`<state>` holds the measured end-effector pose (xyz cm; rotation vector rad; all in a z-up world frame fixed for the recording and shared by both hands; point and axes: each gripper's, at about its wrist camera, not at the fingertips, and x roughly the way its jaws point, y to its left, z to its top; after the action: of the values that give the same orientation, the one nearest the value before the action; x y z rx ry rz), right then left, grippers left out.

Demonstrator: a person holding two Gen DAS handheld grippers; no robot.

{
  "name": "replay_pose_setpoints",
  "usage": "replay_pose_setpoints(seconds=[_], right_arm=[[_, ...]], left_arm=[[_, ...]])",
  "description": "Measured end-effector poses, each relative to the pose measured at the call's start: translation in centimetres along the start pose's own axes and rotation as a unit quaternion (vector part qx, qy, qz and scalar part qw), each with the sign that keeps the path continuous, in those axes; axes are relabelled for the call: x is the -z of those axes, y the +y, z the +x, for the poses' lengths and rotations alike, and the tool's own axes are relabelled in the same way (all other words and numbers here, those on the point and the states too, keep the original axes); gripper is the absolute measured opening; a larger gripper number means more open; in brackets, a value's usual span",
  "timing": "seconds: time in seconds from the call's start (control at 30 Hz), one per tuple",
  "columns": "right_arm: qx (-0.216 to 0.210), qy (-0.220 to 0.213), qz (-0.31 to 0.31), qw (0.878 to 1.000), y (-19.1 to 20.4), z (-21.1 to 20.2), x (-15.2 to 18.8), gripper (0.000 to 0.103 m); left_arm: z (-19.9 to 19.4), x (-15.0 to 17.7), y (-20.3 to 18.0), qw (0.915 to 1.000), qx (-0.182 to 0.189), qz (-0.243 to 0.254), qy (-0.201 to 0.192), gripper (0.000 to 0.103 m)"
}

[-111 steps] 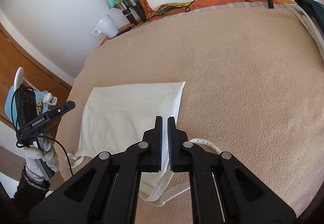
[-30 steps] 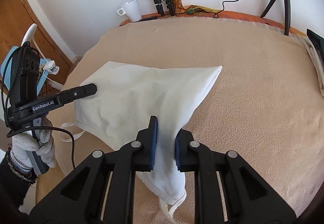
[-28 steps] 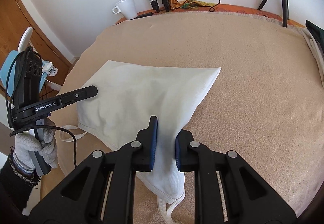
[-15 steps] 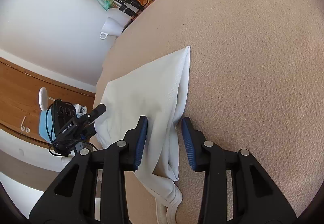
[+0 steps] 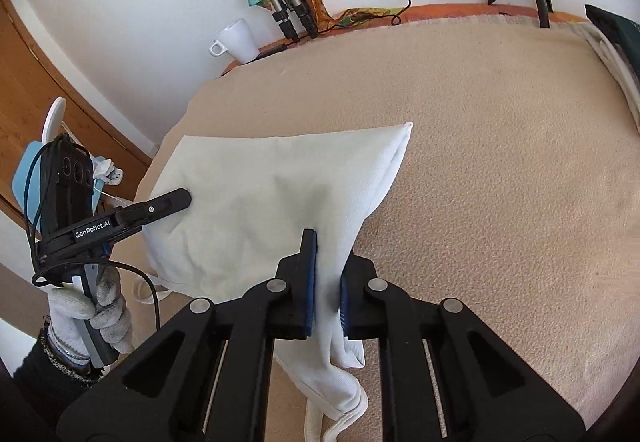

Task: Fold small clothes
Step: 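Lift the folded camisole and carry it to the dark green clothes stack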

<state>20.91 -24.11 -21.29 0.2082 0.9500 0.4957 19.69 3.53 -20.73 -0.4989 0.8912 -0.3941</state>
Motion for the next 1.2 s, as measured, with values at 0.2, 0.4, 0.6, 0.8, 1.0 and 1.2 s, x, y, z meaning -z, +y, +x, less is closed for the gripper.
replay_pose_setpoints(seconds=[0.2, 0.4, 0.6, 0.8, 1.0, 1.2], right_arm=[[0.015, -0.027, -0.014, 0.999, -0.4, -3.1, -0.8, 0.011], [0.039, -0.047, -0.032, 0.998, -1.5, -6.4, -1.3, 0.011], [0.062, -0.067, -0.035, 0.995, -3.6, -9.6, -1.6, 0.010], [0.084, -0.084, -0.045, 0.992, -5.7, -12.6, -2.0, 0.010], [0.106, -0.101, -0.044, 0.988, -8.7, -15.9, -2.5, 0.010], [0.129, -0.113, -0.025, 0.985, -12.9, -18.8, -2.3, 0.010]], left_arm=[[-0.3, -0.4, -3.1, 0.9995, 0.011, 0.026, -0.011, 0.004], [0.4, -0.4, -7.6, 0.9972, 0.009, 0.072, -0.018, 0.004], [1.4, 0.0, -12.2, 0.9940, 0.010, 0.106, -0.026, 0.004], [2.9, 0.3, -17.4, 0.9881, 0.016, 0.150, -0.028, 0.004], [4.9, 0.5, -22.5, 0.9828, 0.038, 0.179, -0.025, 0.004], [8.2, 0.7, -27.3, 0.9787, 0.063, 0.196, -0.006, 0.004]])
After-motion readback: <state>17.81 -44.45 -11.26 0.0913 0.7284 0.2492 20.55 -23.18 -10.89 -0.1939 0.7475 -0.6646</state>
